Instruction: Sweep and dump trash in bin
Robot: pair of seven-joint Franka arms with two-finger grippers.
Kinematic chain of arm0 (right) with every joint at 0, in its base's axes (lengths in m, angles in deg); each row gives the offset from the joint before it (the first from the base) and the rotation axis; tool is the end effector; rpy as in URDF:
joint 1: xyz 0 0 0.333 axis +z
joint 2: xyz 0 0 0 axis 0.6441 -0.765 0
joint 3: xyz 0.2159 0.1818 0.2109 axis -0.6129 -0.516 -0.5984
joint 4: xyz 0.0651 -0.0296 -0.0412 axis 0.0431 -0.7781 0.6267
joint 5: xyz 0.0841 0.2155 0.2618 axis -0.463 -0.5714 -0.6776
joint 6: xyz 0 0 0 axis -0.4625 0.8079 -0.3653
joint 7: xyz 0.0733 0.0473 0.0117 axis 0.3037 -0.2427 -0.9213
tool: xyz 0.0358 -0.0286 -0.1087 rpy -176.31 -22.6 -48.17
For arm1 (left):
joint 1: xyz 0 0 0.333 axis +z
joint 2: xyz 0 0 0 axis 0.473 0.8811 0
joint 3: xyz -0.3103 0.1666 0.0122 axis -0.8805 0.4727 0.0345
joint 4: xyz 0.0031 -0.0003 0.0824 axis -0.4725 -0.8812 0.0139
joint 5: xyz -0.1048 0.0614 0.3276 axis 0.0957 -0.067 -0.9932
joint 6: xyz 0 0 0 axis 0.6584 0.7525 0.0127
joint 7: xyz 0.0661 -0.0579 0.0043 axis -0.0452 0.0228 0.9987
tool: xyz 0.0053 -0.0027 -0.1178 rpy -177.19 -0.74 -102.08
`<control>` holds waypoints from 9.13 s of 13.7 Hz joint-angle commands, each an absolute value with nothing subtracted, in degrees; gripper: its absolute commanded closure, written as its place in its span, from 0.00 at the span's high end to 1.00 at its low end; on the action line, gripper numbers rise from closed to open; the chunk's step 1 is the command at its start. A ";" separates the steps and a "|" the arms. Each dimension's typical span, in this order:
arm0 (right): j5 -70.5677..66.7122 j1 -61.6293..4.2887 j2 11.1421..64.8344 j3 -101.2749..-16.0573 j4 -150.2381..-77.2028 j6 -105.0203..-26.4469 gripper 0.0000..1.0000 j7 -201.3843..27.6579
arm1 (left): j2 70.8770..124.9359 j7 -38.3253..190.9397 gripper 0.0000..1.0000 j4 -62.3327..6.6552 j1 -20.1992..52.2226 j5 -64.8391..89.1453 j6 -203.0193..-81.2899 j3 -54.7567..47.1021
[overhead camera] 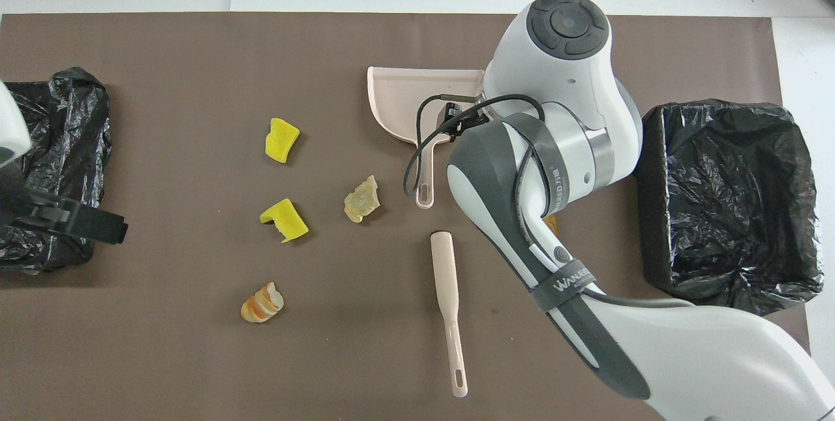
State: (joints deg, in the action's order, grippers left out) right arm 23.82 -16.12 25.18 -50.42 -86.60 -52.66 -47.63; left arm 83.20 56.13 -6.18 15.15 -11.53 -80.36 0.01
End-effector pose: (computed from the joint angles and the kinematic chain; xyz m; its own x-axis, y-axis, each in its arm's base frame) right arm 0.6178 0.2729 0.4824 0.9862 -0.1601 -0.0422 -0.1625 -0.9849 -0.0600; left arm 0.4425 -0.0995 0.6892 0.9489 -0.2973 -0.1055 -0.2951 -0.9548 0.0367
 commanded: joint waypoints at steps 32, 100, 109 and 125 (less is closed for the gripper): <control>21.81 -13.46 22.99 -50.06 -90.91 -54.40 0.00 -69.84 | 76.86 88.09 1.00 -37.19 -10.60 -7.71 -109.83 0.08; 33.85 -6.43 42.78 -50.15 -123.52 -63.89 0.00 -124.92 | 75.36 111.07 0.00 -55.84 2.04 -15.09 -109.84 1.31; 34.20 -6.70 43.22 -50.06 -125.62 -65.46 0.00 -124.83 | 78.97 91.54 0.00 -54.96 -3.66 -14.22 -118.99 0.70; 35.25 -7.14 43.49 -50.06 -126.60 -68.11 0.00 -124.83 | 74.15 94.78 0.03 -45.81 -12.82 -5.25 -97.42 1.57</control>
